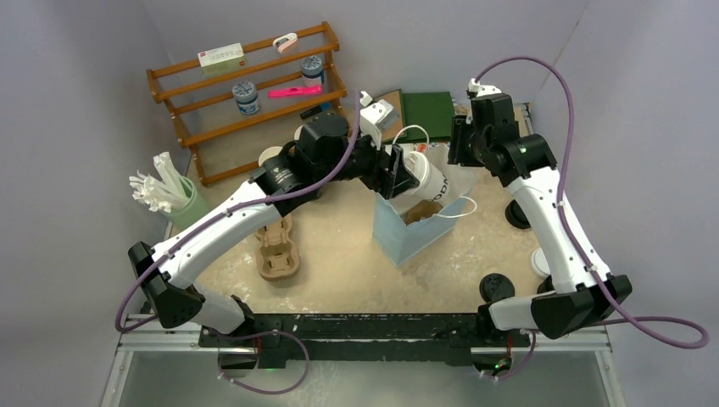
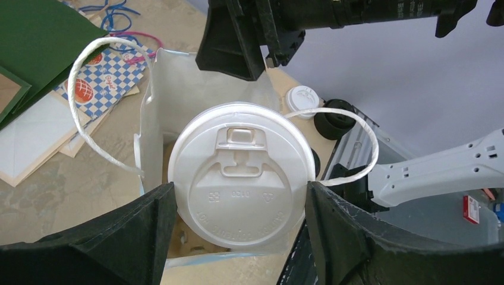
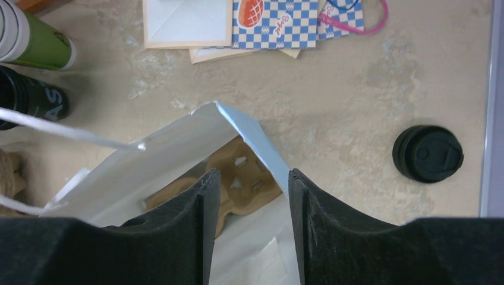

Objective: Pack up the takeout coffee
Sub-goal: Place the coffee cup on the cup tray.

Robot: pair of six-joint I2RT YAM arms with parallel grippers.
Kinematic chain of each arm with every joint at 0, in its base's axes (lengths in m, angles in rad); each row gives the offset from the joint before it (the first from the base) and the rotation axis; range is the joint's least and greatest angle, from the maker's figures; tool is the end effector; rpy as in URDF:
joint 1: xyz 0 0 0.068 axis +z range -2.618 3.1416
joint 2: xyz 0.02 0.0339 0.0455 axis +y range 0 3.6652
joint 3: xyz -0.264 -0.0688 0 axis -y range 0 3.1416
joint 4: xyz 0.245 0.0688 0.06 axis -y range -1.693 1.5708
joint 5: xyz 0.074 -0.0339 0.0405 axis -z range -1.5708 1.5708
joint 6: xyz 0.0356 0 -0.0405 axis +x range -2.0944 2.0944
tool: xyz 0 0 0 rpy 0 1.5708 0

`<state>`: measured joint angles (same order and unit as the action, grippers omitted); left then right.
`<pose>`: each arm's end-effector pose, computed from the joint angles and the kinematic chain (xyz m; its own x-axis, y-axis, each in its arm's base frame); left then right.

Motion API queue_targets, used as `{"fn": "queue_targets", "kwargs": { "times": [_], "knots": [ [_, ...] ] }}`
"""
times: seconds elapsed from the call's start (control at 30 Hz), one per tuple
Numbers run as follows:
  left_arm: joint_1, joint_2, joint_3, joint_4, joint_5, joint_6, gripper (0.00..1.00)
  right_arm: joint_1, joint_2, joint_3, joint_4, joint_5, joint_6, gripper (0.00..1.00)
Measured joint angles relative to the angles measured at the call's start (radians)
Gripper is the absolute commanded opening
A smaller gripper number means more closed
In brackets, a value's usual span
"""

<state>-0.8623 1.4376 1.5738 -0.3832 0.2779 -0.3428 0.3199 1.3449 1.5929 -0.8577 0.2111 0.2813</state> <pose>0.2037 -0.2527 0.4414 -0.4535 0.0324 -0.8907 0.7973 0.4615 -0.3891 0.2614 0.0787 0.4268 -0.5623 0.0997 -0.8209 0.0122 0.9936 0.1123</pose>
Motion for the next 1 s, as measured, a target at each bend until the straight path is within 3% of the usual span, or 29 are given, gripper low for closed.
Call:
{"fn": "queue_targets", "kwargs": {
  "times": [0.2, 0.27, 0.37, 0.4, 0.6, 1.0],
  "knots": [
    [-0.010, 0.012, 0.000, -0.007, -0.045, 0.031, 0.52, 0.000, 0.031, -0.024, 0.067, 0.015, -0.059, 0.41],
    [-0.010, 0.012, 0.000, -0.009, -0.051, 0.045, 0.53, 0.000, 0.030, -0.052, 0.087, 0.014, -0.074, 0.35],
    [-0.010, 0.012, 0.000, -0.018, -0.053, 0.064, 0.52, 0.000, 0.030, -0.092, 0.111, 0.004, -0.093, 0.04],
    [-0.010, 0.012, 0.000, -0.022, -0.053, 0.070, 0.52, 0.000, 0.030, -0.101, 0.115, -0.003, -0.100, 0.00],
    [-0.010, 0.008, -0.004, -0.030, -0.050, 0.100, 0.52, 0.000, -0.002, -0.134, 0.169, -0.069, -0.136, 0.00],
    [-0.023, -0.145, -0.161, -0.028, -0.042, 0.160, 0.51, 0.000, -0.236, -0.192, 0.183, -0.255, -0.151, 0.00]
  ]
}}
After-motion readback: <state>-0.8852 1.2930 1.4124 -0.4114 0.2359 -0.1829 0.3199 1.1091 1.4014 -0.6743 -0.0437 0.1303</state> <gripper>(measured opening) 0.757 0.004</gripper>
